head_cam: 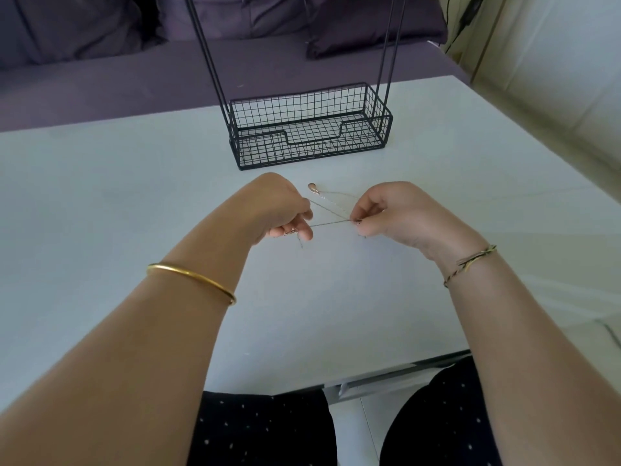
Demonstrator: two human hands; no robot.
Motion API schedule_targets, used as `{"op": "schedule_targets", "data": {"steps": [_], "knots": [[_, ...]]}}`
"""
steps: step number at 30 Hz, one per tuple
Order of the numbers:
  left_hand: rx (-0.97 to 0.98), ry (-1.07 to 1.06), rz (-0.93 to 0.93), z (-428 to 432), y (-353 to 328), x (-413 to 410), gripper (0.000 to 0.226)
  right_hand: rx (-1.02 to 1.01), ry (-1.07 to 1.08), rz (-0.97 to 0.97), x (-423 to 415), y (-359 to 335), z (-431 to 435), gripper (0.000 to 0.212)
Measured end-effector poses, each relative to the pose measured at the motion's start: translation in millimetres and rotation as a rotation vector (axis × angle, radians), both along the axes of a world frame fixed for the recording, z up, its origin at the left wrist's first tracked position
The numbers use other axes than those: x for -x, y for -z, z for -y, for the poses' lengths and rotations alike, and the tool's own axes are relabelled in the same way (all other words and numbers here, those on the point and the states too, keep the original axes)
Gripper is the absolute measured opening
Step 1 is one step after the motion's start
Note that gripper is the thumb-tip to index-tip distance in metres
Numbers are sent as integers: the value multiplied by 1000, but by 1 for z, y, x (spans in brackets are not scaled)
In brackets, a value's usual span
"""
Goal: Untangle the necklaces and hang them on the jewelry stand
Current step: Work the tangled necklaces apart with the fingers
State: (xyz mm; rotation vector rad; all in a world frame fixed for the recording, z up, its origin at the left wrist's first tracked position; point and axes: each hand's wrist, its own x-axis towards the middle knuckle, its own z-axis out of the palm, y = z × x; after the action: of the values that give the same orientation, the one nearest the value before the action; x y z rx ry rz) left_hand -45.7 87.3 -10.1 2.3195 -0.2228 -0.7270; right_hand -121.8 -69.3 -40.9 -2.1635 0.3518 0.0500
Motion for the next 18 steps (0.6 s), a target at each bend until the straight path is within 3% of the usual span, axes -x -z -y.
{"op": "schedule_targets", "data": {"steps": [7, 13, 15, 18], "knots": [[-220, 57, 33, -2, 2, 4, 16, -23, -46, 7, 1, 0, 1, 12], [-242, 185, 86, 0, 2, 9, 25, -23, -49, 44, 1, -1, -2, 3], [-204, 198, 180, 2, -3, 12, 24, -29, -48, 61, 1, -2, -2, 3], [26, 168, 215, 4, -8, 14, 18, -18, -58, 75, 2, -3, -1, 6]]}}
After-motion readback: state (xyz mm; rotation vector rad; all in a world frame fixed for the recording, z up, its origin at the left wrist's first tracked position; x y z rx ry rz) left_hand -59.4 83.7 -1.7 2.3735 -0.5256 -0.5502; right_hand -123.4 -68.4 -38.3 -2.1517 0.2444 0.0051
